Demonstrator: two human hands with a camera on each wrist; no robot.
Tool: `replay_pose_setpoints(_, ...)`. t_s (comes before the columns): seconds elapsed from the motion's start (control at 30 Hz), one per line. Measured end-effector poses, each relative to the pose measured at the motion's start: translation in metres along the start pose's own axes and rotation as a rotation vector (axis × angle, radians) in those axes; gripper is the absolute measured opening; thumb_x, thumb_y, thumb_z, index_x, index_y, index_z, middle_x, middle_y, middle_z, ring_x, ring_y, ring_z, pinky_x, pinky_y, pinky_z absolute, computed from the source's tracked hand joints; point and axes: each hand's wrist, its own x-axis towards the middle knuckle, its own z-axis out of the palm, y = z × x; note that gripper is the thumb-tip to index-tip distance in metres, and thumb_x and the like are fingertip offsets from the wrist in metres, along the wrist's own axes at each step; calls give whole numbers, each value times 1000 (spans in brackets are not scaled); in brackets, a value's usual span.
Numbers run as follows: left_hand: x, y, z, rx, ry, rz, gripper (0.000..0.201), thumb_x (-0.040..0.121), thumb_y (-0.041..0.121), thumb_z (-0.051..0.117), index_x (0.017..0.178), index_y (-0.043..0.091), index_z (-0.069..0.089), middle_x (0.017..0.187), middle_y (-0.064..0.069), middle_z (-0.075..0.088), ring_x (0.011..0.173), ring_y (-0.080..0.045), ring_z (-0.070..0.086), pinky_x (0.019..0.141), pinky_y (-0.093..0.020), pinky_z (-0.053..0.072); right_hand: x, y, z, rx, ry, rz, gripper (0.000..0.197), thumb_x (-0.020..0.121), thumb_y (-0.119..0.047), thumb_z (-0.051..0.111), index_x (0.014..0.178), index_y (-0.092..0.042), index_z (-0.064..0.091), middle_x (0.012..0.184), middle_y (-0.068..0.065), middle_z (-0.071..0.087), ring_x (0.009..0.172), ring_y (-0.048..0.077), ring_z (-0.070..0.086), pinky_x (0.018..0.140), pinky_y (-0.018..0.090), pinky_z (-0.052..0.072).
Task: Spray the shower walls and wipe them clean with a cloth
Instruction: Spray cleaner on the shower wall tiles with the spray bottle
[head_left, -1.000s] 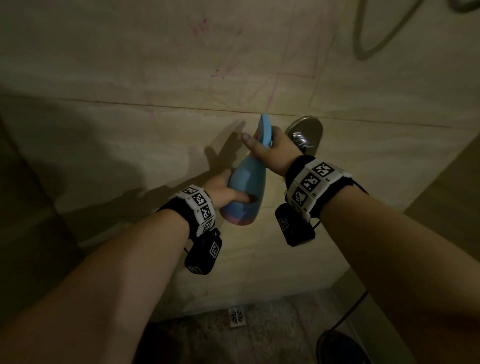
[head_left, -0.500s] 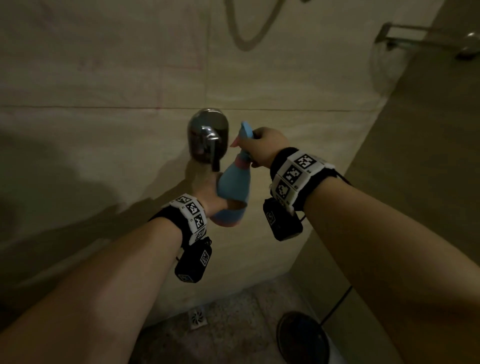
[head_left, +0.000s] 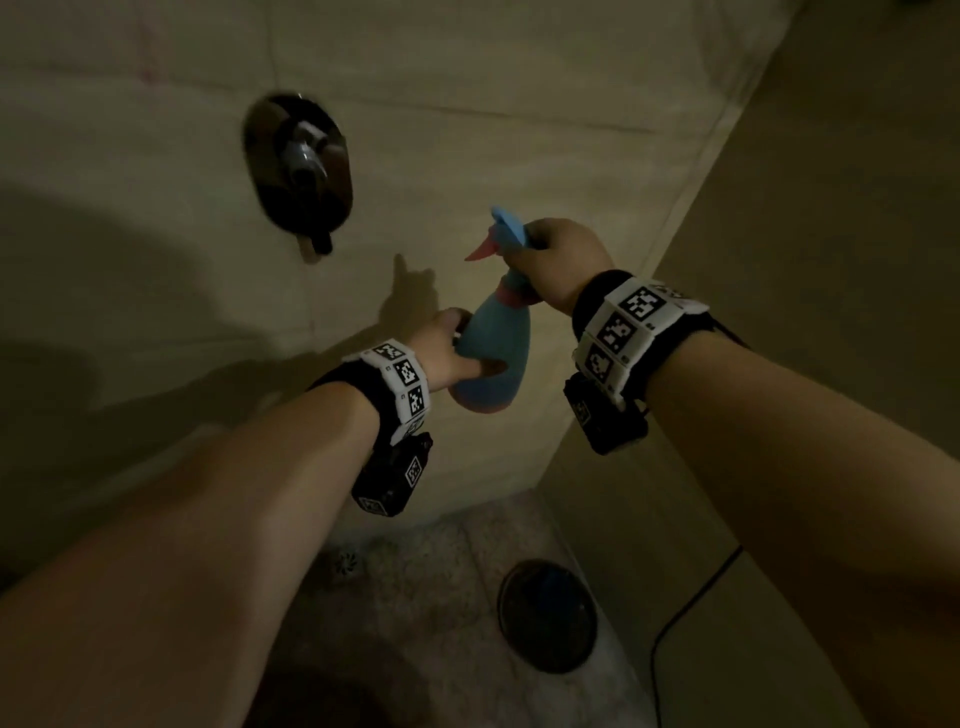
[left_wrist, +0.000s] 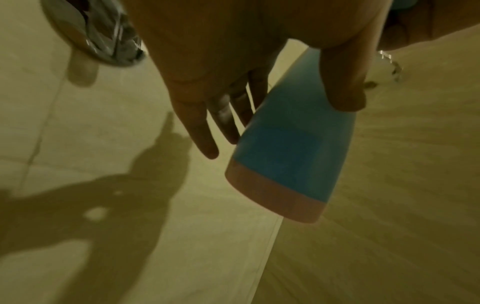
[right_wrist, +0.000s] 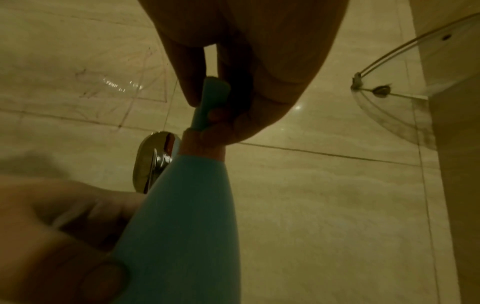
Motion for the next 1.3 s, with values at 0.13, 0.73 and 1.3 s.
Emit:
replay_pose_setpoints(0.13, 2, -22, 31, 61, -39, -17, 67, 80, 27, 72, 135, 11, 38, 133, -10, 50, 117, -28, 52, 82, -29, 42, -8, 36, 16, -11, -61, 14, 36, 96, -39, 46, 95, -7, 62, 73, 4, 63, 70, 20, 62, 68, 33, 51)
replay_pose_setpoints(0.73, 44, -166, 157, 198, -288, -35, 67, 79, 31, 71, 135, 10, 40, 135, -10, 50, 120, -28, 52, 95, -35, 47, -26, 197, 147, 32, -97, 201, 31, 96, -31, 47, 101, -6, 64, 90, 12, 66, 83, 24, 62, 74, 35, 51)
replay_pose_setpoints(1.3, 87, -282, 237, 243, -380, -82, 64, 83, 29, 68, 136, 6, 40, 136, -14, 49, 122, -31, 50, 98, -38, 45, -21, 303, 259, 75, -111, 292, 19, 95, -25, 49, 98, -13, 64, 76, 1, 61, 69, 13, 56, 65, 26, 43)
